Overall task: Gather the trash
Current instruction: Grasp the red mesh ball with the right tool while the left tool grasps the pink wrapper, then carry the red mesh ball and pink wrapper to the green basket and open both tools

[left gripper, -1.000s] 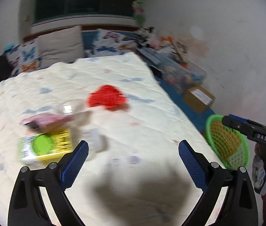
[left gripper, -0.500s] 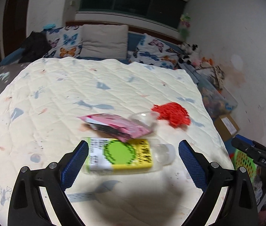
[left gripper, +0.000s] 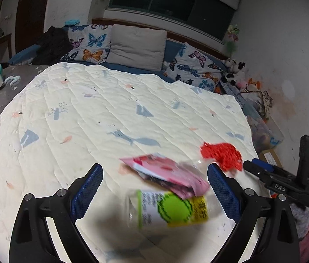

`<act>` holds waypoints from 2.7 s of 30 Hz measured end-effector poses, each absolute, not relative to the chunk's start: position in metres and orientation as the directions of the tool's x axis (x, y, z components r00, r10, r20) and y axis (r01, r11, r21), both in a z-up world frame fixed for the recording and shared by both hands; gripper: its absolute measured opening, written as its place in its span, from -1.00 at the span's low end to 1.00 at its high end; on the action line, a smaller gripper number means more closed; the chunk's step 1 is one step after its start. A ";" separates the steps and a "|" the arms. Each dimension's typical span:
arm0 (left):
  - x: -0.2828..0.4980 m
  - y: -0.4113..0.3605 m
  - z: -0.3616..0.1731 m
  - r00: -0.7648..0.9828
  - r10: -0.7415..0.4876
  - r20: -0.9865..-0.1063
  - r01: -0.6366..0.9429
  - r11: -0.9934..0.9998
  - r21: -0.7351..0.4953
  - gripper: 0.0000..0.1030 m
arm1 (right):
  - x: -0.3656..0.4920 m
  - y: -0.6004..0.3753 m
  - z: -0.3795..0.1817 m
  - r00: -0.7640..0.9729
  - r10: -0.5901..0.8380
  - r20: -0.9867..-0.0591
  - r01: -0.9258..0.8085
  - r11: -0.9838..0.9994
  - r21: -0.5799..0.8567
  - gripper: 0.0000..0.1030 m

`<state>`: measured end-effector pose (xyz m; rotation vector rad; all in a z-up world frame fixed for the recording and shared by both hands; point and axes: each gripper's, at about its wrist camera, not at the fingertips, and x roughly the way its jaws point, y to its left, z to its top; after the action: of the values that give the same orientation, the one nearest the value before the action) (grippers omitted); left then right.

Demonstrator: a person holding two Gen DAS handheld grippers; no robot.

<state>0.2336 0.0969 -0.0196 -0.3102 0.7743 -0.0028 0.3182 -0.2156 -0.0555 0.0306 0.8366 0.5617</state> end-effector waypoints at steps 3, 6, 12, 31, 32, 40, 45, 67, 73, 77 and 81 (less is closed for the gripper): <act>0.250 0.110 -0.025 0.698 -0.128 -0.705 -0.140 0.941 -0.309 0.81 | 0.335 -0.203 -0.062 0.518 0.489 -0.702 -0.464 0.850 0.250 0.32; 0.270 0.122 -0.038 0.662 -0.160 -0.732 -0.173 0.918 -0.358 0.81 | 0.347 -0.194 -0.068 0.508 0.486 -0.711 -0.465 0.850 0.248 0.32; 0.291 0.134 -0.068 0.603 -0.222 -0.766 -0.221 0.877 -0.427 0.81 | 0.363 -0.190 -0.083 0.484 0.487 -0.727 -0.449 0.851 0.271 0.23; 0.304 0.130 -0.103 0.557 -0.408 -0.723 -0.226 0.764 -0.605 -0.45 | 0.339 -0.200 -0.073 0.504 0.509 -0.698 -0.468 0.840 0.274 -0.07; 0.303 0.129 -0.100 0.561 -0.409 -0.720 -0.220 0.764 -0.606 -0.57 | 0.337 -0.201 -0.070 0.507 0.511 -0.694 -0.467 0.840 0.277 -0.07; 0.279 0.119 -0.068 0.612 -0.429 -0.664 -0.151 0.761 -0.631 -0.69 | 0.304 -0.223 -0.044 0.550 0.529 -0.646 -0.463 0.837 0.291 -0.08; 0.257 0.103 -0.042 0.641 -0.457 -0.617 -0.073 0.763 -0.642 -0.69 | 0.276 -0.243 -0.028 0.581 0.534 -0.614 -0.453 0.839 0.302 -0.08; 0.214 -0.048 -0.011 0.530 -0.634 -0.563 0.235 0.748 -0.620 -0.69 | 0.157 -0.386 -0.029 0.725 0.343 -0.597 -0.209 0.936 0.284 -0.08; 0.215 -0.095 -0.014 0.466 -0.674 -0.573 0.293 0.728 -0.619 -0.69 | 0.129 -0.442 -0.041 0.746 0.236 -0.623 -0.075 0.959 0.274 -0.08; 0.216 -0.126 -0.016 0.427 -0.693 -0.581 0.329 0.718 -0.614 -0.69 | 0.113 -0.476 -0.048 0.753 0.164 -0.637 0.013 0.965 0.263 -0.08; 0.217 -0.151 -0.017 0.397 -0.703 -0.590 0.357 0.711 -0.606 -0.69 | 0.103 -0.503 -0.054 0.756 0.113 -0.645 0.079 0.962 0.261 -0.04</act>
<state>0.2169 -0.1513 -0.0169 -0.4182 0.9432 -0.6961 0.1031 -0.5029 -0.0541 0.2814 0.7164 0.0192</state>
